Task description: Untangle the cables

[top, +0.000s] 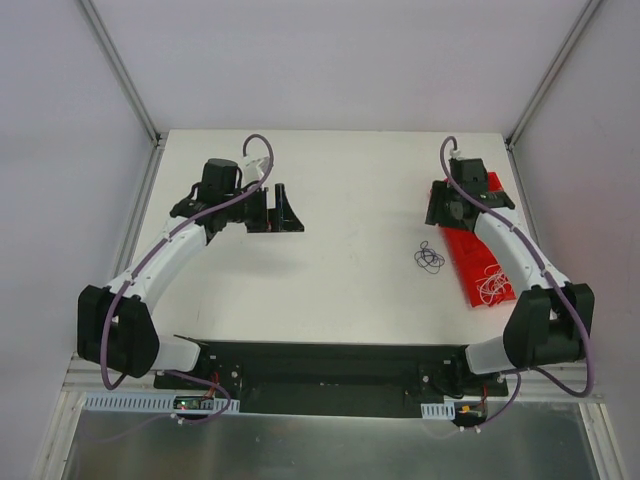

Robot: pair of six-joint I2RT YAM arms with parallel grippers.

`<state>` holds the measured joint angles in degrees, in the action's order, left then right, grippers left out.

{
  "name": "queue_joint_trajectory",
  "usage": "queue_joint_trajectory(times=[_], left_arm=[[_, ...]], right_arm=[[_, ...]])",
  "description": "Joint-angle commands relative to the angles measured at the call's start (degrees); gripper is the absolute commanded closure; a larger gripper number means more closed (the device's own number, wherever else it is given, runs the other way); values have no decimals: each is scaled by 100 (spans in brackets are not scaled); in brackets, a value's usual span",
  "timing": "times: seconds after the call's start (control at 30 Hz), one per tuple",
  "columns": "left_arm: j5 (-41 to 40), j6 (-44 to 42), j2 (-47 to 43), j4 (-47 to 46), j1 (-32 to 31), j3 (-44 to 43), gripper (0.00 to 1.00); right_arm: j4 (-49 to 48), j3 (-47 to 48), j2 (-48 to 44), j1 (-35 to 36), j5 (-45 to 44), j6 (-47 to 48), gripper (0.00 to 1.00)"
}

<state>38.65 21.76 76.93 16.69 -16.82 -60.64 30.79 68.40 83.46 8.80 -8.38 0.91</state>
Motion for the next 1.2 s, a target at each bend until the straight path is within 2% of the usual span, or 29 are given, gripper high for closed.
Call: queue_joint_trajectory(times=[0.0,0.17,0.33,0.43,0.5,0.53,0.6,0.77,0.87,0.9,0.97,1.03,1.17], left_arm=[[256,-154,86,-25,-14,-27,14],[239,-154,104,-25,-356,-9,16],[107,-163,16,-25,-1041,26,16],[63,-128,-63,-25,-1279,70,16],[20,-93,-142,-25,-1359,131,16],[19,-67,-178,-34,-1394,149,17],[-16,-32,-230,-25,-1438,175,18],[-16,4,-239,-16,-1614,132,19],[2,-215,-309,-69,-1798,105,31],[-16,-303,-388,-147,-1859,149,33],[-60,-322,-581,-402,-1965,219,38],[-25,-234,-801,-770,-2027,290,38],[-24,-40,-1310,-1579,-2089,579,28]], right_arm=[[-71,-712,-199,-18,977,137,44],[-133,-828,328,34,1198,331,46],[-195,-775,750,104,1041,314,66],[-134,-758,803,166,514,314,64],[-169,-819,733,210,242,349,54],[-161,-828,716,228,171,366,52],[-187,-855,733,219,196,366,53],[-213,-881,900,228,381,244,73],[-301,-942,848,245,451,234,89],[-327,-943,804,263,451,226,99],[-266,-908,672,377,504,208,100],[-179,-838,401,543,758,165,100],[-38,-653,-670,947,1522,6,100]])
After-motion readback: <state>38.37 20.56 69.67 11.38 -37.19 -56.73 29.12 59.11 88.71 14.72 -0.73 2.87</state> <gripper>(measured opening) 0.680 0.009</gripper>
